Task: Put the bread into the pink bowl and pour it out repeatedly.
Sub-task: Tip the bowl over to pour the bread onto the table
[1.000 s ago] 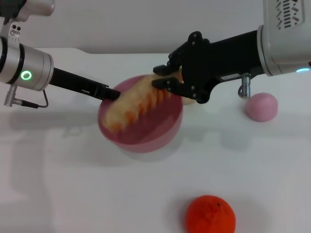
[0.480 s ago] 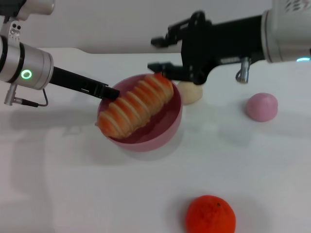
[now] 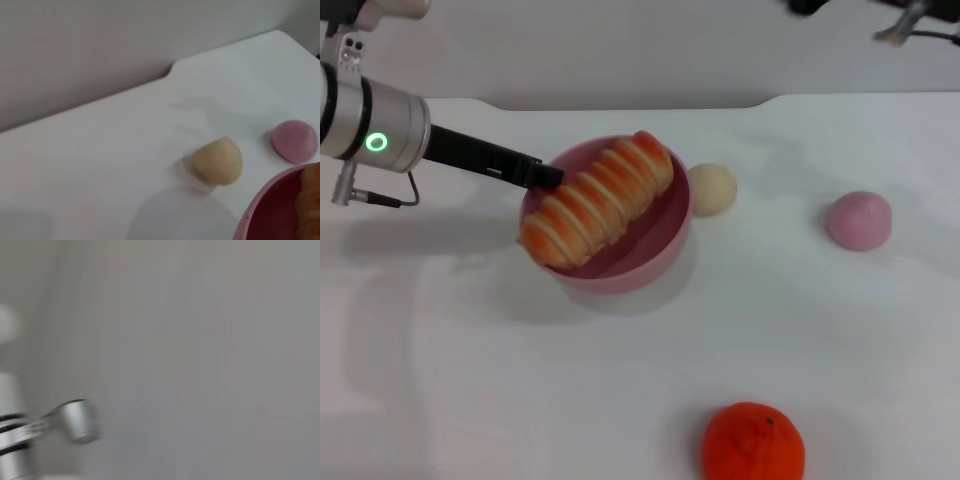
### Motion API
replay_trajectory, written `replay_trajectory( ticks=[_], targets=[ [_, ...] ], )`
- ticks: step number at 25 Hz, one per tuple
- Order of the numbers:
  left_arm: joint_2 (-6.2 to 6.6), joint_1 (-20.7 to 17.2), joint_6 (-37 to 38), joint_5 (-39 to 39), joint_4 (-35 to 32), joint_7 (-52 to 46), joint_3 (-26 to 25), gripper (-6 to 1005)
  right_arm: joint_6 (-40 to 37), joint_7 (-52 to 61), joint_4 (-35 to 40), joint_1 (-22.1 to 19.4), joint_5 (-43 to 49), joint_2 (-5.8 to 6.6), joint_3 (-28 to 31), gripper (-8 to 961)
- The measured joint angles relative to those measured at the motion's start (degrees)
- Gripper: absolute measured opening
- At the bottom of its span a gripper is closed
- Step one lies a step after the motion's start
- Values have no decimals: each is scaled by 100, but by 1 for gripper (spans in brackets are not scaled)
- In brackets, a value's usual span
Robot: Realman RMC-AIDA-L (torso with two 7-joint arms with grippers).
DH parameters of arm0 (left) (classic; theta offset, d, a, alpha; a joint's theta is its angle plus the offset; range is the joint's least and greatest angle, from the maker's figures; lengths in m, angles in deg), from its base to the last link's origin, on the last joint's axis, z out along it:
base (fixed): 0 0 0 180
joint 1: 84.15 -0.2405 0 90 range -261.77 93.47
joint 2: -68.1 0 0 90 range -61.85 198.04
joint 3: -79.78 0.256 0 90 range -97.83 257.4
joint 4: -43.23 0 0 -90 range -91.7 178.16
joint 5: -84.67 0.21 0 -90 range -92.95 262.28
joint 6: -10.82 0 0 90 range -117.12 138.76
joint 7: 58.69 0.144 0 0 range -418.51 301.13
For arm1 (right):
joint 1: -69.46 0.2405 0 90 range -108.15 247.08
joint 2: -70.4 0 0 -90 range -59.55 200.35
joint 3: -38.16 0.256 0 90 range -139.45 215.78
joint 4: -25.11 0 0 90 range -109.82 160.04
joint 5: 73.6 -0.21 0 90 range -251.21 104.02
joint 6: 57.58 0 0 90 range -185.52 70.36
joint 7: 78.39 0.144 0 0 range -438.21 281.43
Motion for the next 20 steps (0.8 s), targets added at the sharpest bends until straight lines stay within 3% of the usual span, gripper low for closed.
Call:
replay_trajectory(
  ticks=[5,10,12,16,18,20],
  targets=[
    [-178,60,-294,-20,9,261,43,44,395,-957,-649,-416,-1458,-15,109,413],
    [-209,75,-454,-24,22,309,243,44,459,-2548,-1391,-833,-3256,-21,92,416],
    [-229,76,-854,-34,24,311,824,44,380,-3245,-1706,-979,-3934,-26,42,417],
    [-236,76,-988,-39,23,310,1015,44,58,-4273,-2390,-1125,-4998,-33,-19,419],
    [-265,134,-1574,-176,-5,274,1730,44,-91,-4573,-2653,-1172,-5400,-34,-19,420],
    [-271,160,-1751,-261,-5,264,1972,44,-256,-4787,-2891,-1226,-5700,-34,7,421]
  ],
)
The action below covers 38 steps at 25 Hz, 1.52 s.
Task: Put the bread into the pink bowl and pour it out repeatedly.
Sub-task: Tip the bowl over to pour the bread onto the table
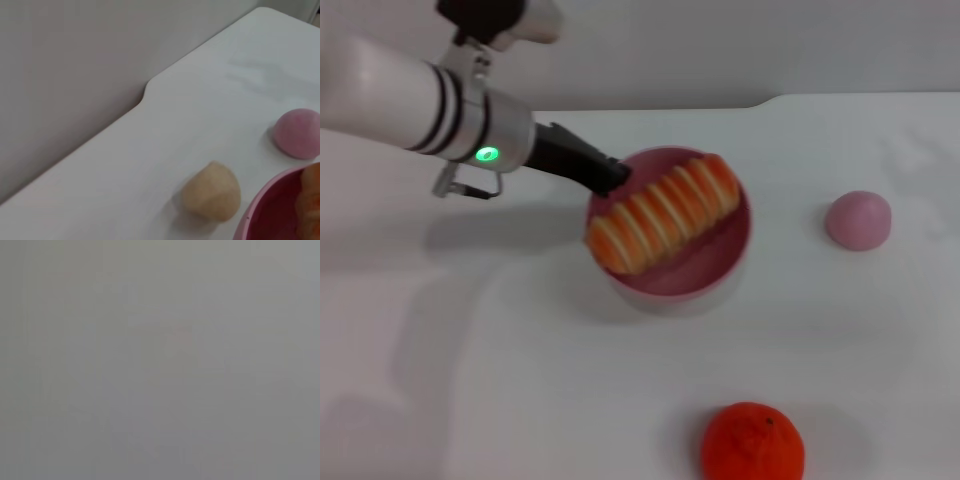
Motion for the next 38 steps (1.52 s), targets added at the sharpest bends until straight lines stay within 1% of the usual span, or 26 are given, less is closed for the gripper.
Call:
replay_trajectory(
  ticks=[1,4,6,7,8,12,13,14,16,17,18,19,20,21,22,23,25,27,28,29,30,32,33,34,35,38],
  targets=[
    [-9,20,-202,-71,-2,-3,242,44,-80,-90,-98,-23,-113,0,16,421],
    [-20,24,-476,-136,-15,-10,509,43,-240,-276,-281,-90,-358,0,43,423],
    [-31,-4,-1027,-370,-33,-7,983,43,-275,-327,-309,-133,-412,0,49,424],
    [-31,-4,-1027,-370,-33,-7,983,43,-283,-339,-312,-147,-420,0,48,424],
    [-34,-38,-1348,-529,-40,11,1239,43,-289,-346,-314,-155,-422,0,48,425],
    [-34,-38,-1348,-529,-40,11,1239,43,-308,-352,-324,-163,-429,0,28,427],
    [-41,-199,-2350,-922,-121,37,1900,43,-314,-353,-331,-163,-430,0,28,427],
    [-41,-331,-2953,-1162,-189,97,2283,43,-318,-354,-340,-164,-432,0,28,428],
    [-41,-331,-2953,-1162,-189,97,2283,43,-326,-356,-351,-163,-434,0,35,429],
    [-41,-443,-3482,-1395,-260,198,2637,43,-331,-356,-352,-161,-434,0,38,429],
    [-41,-443,-3482,-1395,-260,198,2637,43,-334,-356,-352,-158,-435,0,41,430],
    [-41,-690,-4357,-1720,-435,313,3283,43,-336,-357,-349,-157,-436,0,41,430],
    [-41,-690,-4357,-1720,-435,313,3283,43,-338,-358,-344,-155,-437,1,38,431],
    [-41,-825,-4954,-1821,-524,314,3687,43,-339,-358,-341,-150,-437,2,32,431],
    [-41,-825,-4954,-1821,-524,314,3687,43,-340,-359,-337,-144,-439,4,25,432],
    [-39,-953,-5567,-1860,-598,316,4108,43,-340,-359,-332,-136,-440,8,16,432],
    [-34,-1095,-6273,-1855,-641,316,4550,43,-340,-360,-324,-124,-440,14,7,433],
    [-34,-1095,-6273,-1855,-641,316,4550,43,-340,-361,-313,-120,-440,17,0,434],
    [-32,-1138,-6567,-1842,-642,309,4706,43,-340,-361,-305,-120,-440,18,-2,435],
    [-26,-1227,-7341,-1825,-597,268,5104,43,-340,-362,-302,-120,-439,18,-3,435],
    [-24,-1252,-7604,-1823,-559,260,5242,43,-341,-362,-296,-120,-434,18,-5,436],
    [-24,-1252,-7604,-1823,-559,260,5242,43,-340,-362,-274,-120,-418,18,-9,437],
    [-23,-1281,-7947,-1822,-498,255,5427,43,-340,-363,-260,-120,-411,18,-12,437],
    [-24,-1321,-8785,-1757,-291,162,5829,43,-341,-363,-244,-120,-406,18,-14,438],
    [-24,-1321,-8785,-1757,-291,162,5829,43,-341,-363,-230,-122,-405,18,-15,438],
    [-28,-1376,-9343,-1302,-3,-288,5984,43,-340,-363,-170,-141,-403,14,-28,440]
  ],
)
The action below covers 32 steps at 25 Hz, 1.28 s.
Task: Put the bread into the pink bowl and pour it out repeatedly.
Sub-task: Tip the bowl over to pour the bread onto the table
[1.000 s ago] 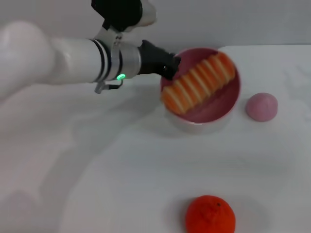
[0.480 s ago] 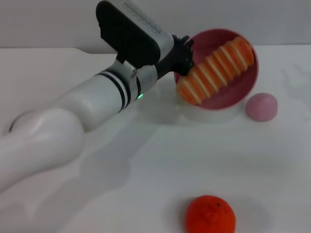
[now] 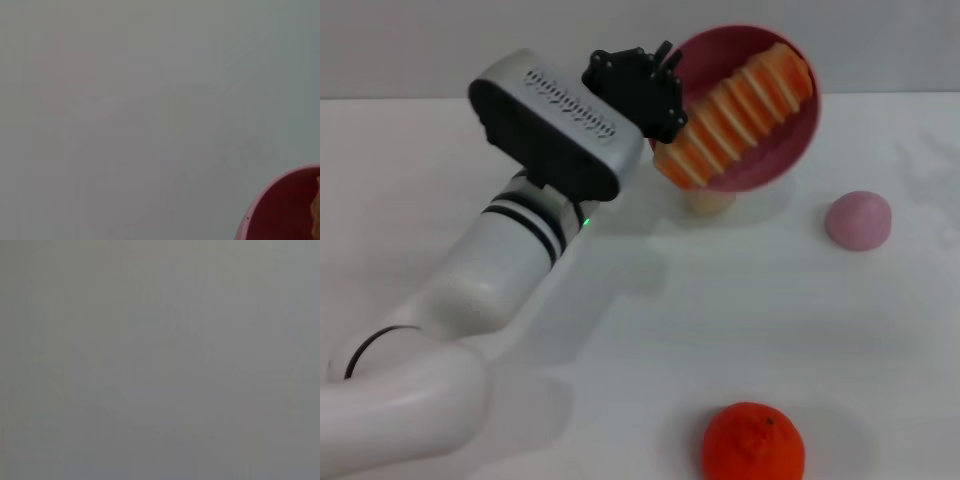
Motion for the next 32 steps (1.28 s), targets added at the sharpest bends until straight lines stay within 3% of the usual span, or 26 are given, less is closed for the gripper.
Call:
replay_trajectory(
  ticks=[10,18,32],
  targets=[
    [33,-243,-1184,805,444,-1083,212,43,2,9,158,-49,9,-5,-135,444],
    [40,-389,-1887,1419,655,-1120,450,43,-2,7,241,-58,10,-14,-242,448],
    [34,-506,-2686,1443,876,-941,492,43,-48,0,416,-107,-24,-14,-382,455]
  ],
)
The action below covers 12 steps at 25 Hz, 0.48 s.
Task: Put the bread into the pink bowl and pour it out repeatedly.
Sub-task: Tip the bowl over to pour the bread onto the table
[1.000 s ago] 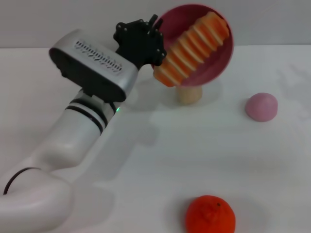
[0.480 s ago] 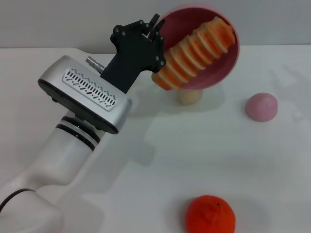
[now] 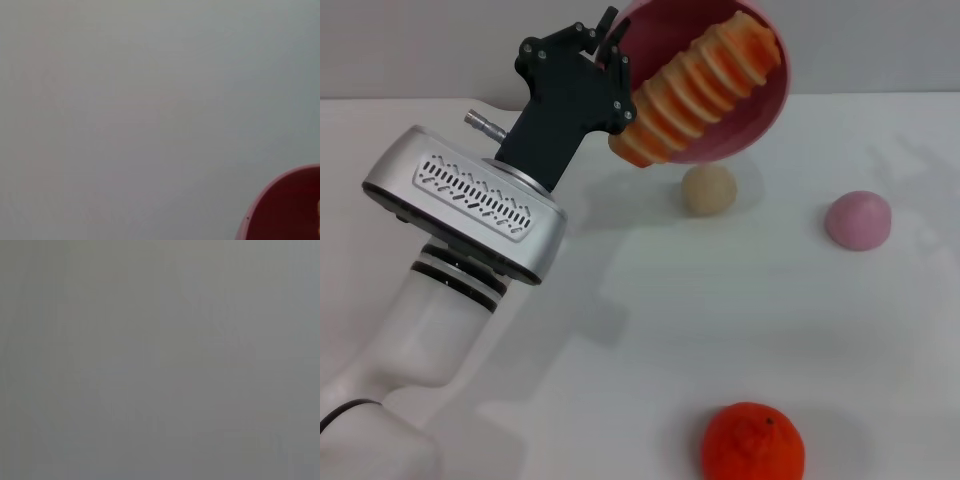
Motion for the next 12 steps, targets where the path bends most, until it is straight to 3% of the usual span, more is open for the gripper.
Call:
replay_trajectory(
  ticks=[12],
  targets=[
    [-17,-49,-511,-4,90,369,76,43,-483,-16,-99,22,-173,14,194,461]
  ],
)
